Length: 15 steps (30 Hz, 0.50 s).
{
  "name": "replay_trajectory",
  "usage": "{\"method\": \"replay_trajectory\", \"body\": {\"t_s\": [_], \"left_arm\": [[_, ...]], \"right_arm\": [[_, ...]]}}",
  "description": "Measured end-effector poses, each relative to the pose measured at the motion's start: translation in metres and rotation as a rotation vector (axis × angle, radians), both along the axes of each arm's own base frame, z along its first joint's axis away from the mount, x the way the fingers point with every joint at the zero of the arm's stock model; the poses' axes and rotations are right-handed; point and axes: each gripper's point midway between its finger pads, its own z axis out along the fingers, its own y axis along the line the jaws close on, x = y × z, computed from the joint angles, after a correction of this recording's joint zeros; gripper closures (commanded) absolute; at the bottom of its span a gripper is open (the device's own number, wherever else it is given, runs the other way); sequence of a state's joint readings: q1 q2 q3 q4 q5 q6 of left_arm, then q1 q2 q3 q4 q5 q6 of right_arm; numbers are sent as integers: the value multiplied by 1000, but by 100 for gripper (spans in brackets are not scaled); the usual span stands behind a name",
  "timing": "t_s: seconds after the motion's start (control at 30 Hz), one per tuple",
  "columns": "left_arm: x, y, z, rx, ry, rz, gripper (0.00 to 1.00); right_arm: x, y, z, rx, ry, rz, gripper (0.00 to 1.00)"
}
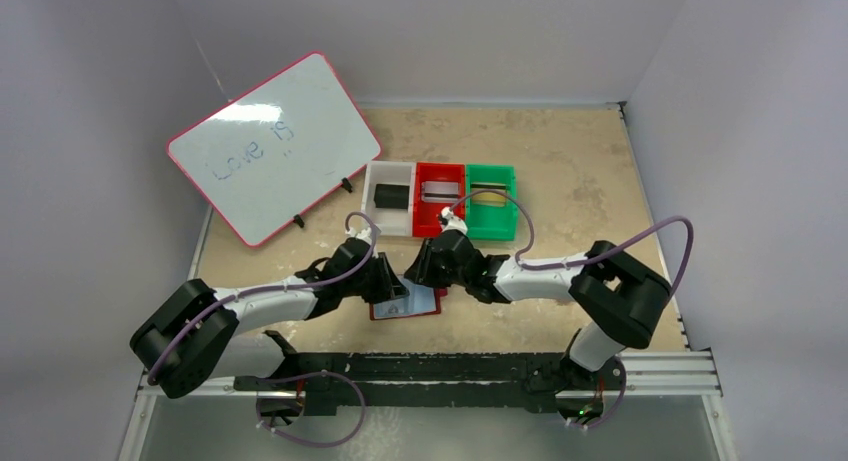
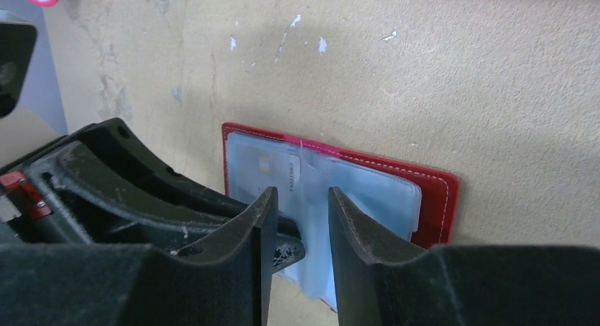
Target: Take the credit cards out of the card holder
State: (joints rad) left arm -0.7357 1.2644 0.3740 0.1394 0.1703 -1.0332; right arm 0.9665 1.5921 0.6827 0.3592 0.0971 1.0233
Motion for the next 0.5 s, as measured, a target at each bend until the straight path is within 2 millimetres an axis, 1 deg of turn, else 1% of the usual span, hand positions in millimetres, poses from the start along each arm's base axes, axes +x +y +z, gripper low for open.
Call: {"method": "replay_trajectory", "body": {"t_s": [0.07, 0.23, 0.37, 0.4, 0.5], "left_arm": [[0, 0, 0, 0, 0, 0, 83], [0, 0, 0, 1, -1, 0, 85], [4, 5, 3, 18, -22, 30, 76], [5, 7, 7, 18, -35, 41, 74], [13, 12, 25, 3, -101, 83, 69]], "right_arm": [[1, 1, -4, -13, 11, 1, 67], [-1, -1, -13, -35, 29, 1, 74], [0, -2, -13, -36, 25, -8, 80], [0, -2, -14, -37, 24, -11, 82], [-1, -6, -18, -37, 29, -20, 83]]}}
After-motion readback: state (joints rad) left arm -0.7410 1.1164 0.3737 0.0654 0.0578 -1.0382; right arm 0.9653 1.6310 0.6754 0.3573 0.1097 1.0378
